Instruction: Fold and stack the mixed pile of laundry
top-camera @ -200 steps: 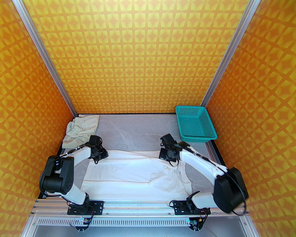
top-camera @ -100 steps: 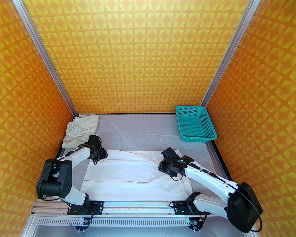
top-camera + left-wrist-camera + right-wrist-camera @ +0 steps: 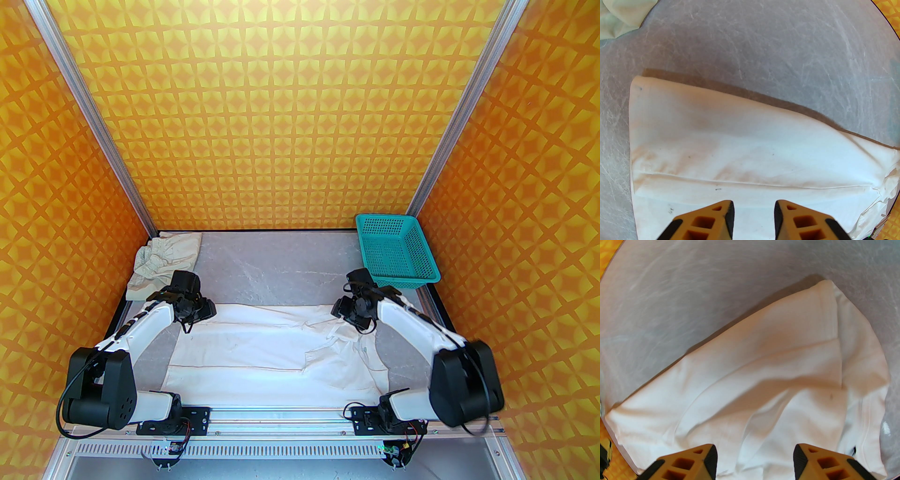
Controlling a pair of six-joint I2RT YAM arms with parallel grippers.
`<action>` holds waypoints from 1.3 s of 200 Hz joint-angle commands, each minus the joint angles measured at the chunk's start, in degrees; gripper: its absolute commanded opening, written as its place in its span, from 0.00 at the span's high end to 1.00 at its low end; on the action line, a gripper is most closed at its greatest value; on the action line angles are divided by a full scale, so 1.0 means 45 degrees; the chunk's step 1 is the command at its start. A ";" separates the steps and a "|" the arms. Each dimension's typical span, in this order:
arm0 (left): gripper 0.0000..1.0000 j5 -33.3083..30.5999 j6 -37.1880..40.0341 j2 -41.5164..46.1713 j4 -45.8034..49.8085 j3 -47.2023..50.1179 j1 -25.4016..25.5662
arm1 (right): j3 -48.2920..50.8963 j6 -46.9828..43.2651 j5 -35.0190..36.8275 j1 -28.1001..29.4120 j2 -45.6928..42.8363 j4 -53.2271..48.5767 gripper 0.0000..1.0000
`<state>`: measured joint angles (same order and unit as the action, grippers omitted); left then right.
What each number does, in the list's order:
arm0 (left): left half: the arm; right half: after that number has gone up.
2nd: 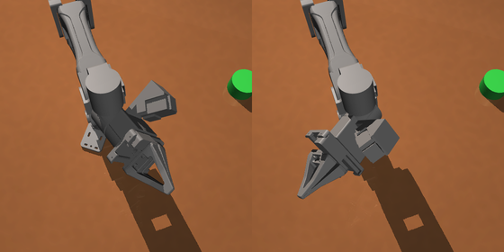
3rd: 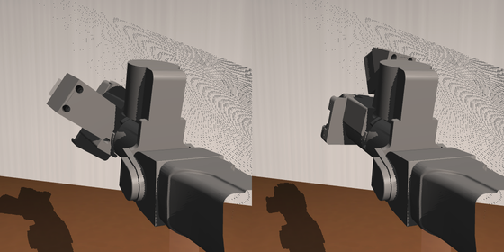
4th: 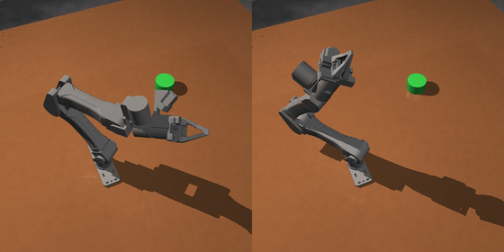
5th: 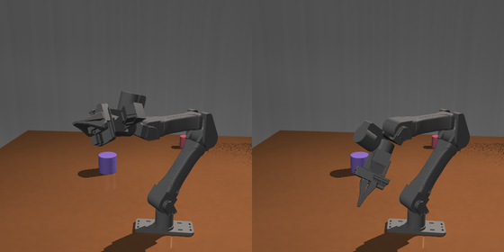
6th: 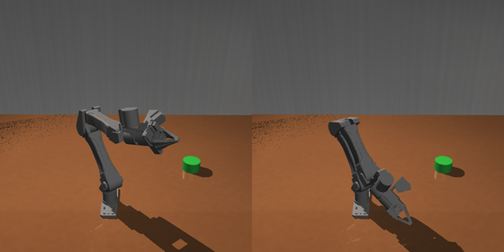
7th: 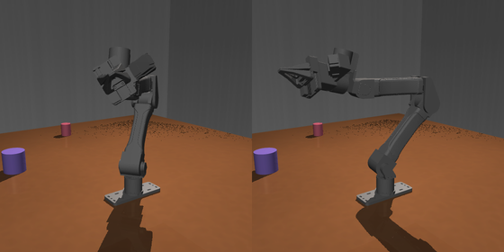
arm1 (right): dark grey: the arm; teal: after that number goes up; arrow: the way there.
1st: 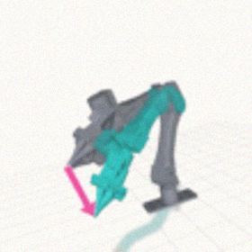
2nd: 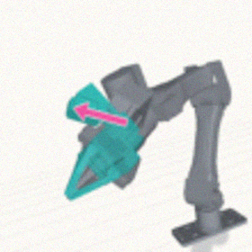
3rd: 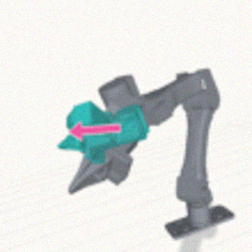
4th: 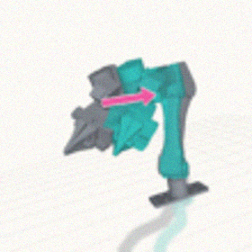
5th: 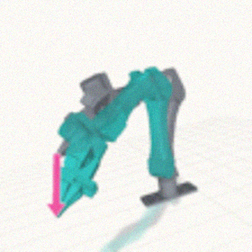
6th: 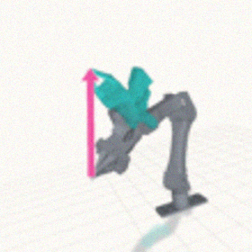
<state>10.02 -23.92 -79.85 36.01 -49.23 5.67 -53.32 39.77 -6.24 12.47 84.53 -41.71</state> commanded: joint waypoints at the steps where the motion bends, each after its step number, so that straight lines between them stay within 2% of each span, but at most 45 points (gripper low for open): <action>1: 0.66 0.0096 0.0229 0.0267 0.0239 0.0271 -0.0049 | -0.0159 -0.0012 -0.0680 -0.0098 0.0416 0.0752 0.43; 32: 0.66 0.0096 0.0201 0.0226 0.0048 0.0347 -0.0049 | 0.0399 0.0742 -0.1516 -0.0123 0.0827 0.1767 0.44; 52: 0.66 0.0087 0.0243 0.0182 0.0006 0.0349 -0.0049 | 0.0433 0.0889 -0.1718 -0.0108 0.1113 0.2094 0.49; 80: 0.66 0.0090 0.0258 0.0167 -0.0053 0.0406 -0.0055 | 0.0335 0.0765 -0.1558 -0.0098 0.1337 0.2025 0.63; 117: 0.66 0.0097 0.0247 0.0223 -0.0186 0.0481 -0.0075 | 0.0209 0.0453 -0.1344 -0.0105 0.0718 0.1452 0.88; 148: 0.66 0.0098 0.0184 0.0114 -0.0329 0.0529 -0.0076 | 0.0326 0.0361 -0.1313 -0.0009 -0.0197 0.0934 1.00; 260: 0.66 0.0103 0.0172 -0.0030 -0.0568 0.0599 -0.0108 | 0.2630 0.2040 -0.1035 0.1428 -0.3525 0.0244 1.00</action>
<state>10.02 -23.70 -79.85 34.89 -47.13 5.63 -43.48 45.45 -12.01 17.65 71.44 -39.59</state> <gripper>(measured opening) 0.339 0.028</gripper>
